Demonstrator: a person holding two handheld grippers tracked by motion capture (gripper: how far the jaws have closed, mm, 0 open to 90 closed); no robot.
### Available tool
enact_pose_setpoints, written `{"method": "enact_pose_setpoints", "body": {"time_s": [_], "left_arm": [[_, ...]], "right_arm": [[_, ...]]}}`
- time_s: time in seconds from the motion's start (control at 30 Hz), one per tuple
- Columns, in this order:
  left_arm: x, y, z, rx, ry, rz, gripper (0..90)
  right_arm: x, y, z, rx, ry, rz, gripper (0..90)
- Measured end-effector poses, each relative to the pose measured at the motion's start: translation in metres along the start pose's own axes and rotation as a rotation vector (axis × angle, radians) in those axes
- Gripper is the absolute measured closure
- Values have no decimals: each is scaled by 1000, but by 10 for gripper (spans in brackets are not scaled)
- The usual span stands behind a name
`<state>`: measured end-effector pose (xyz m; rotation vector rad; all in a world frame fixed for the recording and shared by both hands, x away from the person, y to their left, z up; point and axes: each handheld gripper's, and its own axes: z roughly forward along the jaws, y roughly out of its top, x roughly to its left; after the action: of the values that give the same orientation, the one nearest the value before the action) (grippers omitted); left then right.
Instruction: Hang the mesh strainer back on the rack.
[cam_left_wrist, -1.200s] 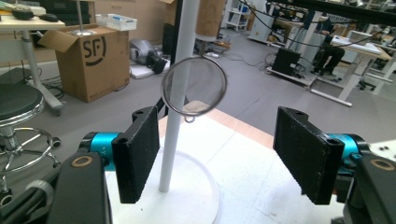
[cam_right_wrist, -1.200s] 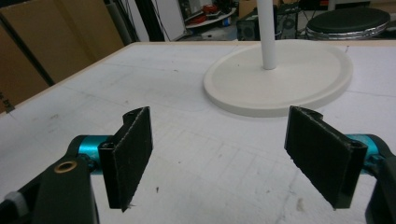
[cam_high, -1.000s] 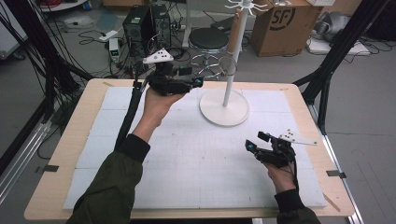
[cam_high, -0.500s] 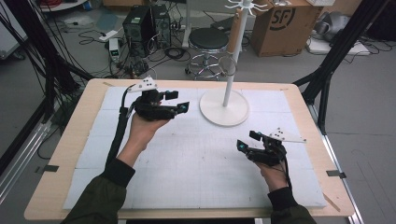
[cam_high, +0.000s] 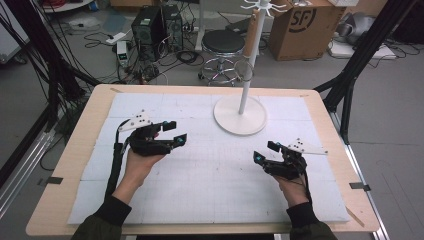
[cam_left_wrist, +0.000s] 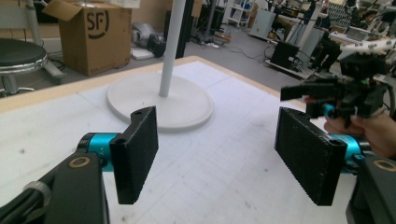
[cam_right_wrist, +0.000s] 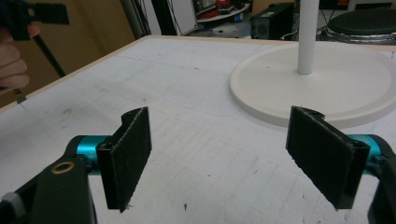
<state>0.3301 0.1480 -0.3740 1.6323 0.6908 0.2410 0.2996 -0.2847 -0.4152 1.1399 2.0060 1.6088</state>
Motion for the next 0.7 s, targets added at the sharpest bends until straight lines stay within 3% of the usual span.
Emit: {"method": "enact_pose_setpoints", "body": {"time_s": [0.27,0.53,0.7], "left_arm": [[-2,-25,-14,-32,32,-6,316],[1,-49,-27,-8,60,-21,313],[1,-56,-32,-15,70,-28,311]], "right_arm": [[0,1,-1,-5,0,6,214],[2,1,2,4,-2,-1,214],[2,0,3,8,-4,1,215]]}}
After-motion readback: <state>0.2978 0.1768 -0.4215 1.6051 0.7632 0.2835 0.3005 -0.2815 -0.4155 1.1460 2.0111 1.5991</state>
